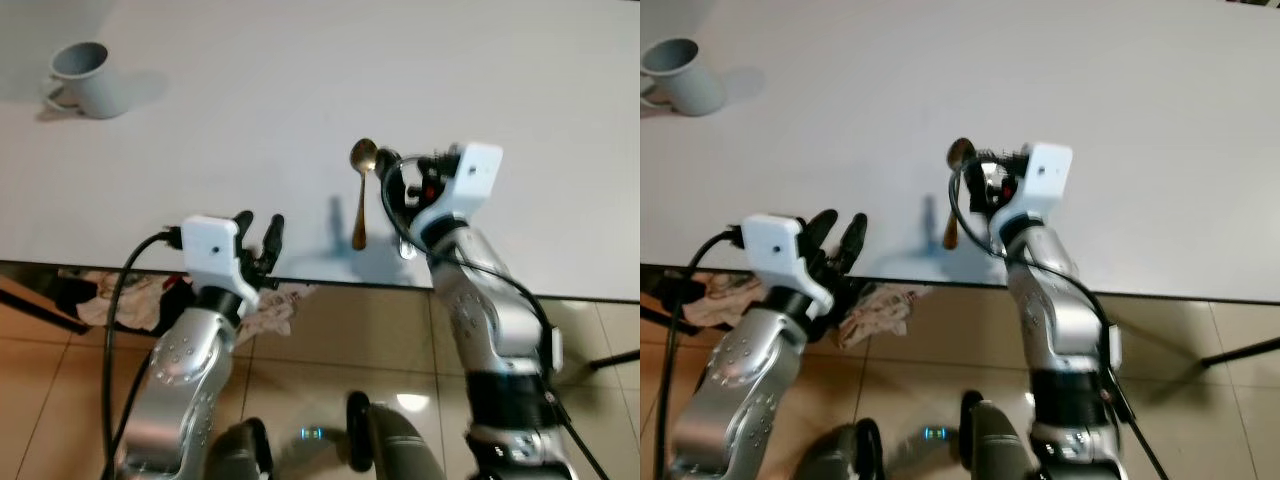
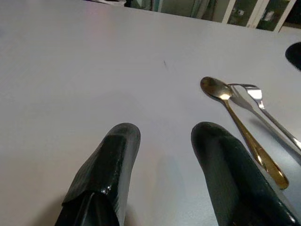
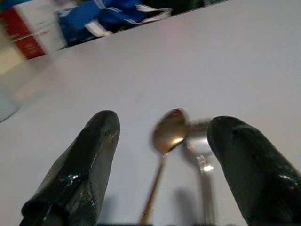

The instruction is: Setting the table

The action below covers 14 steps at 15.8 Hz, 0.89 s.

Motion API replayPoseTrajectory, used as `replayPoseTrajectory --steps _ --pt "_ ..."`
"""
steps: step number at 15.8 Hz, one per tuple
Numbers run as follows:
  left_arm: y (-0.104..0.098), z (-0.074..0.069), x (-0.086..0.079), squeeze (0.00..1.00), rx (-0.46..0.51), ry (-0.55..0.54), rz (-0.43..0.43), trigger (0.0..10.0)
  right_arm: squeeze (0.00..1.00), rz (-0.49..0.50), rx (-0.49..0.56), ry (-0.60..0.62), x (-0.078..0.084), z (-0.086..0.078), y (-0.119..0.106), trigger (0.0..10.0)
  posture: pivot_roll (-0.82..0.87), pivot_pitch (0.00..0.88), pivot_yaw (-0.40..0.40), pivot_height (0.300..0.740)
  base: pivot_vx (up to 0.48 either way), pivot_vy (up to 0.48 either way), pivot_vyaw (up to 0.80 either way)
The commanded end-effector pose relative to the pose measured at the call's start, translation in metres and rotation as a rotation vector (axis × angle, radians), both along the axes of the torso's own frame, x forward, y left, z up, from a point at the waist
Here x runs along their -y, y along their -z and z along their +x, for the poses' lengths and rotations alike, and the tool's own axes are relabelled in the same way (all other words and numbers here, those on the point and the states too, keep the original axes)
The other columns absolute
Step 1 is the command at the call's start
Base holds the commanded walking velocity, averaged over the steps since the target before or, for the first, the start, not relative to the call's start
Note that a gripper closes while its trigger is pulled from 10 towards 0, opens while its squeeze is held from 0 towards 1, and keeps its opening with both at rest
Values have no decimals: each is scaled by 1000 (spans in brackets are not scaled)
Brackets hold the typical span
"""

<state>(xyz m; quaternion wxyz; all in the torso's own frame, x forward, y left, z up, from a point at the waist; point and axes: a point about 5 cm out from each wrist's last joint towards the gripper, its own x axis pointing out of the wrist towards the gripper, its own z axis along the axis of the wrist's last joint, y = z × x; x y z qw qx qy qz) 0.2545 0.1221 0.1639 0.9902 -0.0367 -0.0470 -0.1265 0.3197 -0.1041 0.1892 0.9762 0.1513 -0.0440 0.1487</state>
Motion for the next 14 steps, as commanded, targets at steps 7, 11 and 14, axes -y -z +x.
replayPoseTrajectory --steps 7,11,14 --pt "1 10 -13 0 8 -19 55 10000 0 -14 18 -234 -29 -21 15 10000 -94 115 -4 740 0 480 0" --pt "3 13 -14 0 11 -15 63 10000 0 -107 71 -276 -42 -27 16 10000 -99 100 4 740 0 480 0" --pt "8 14 -12 0 2 0 67 10000 0 -154 64 -289 -44 -30 30 10000 -100 95 9 740 0 480 0"
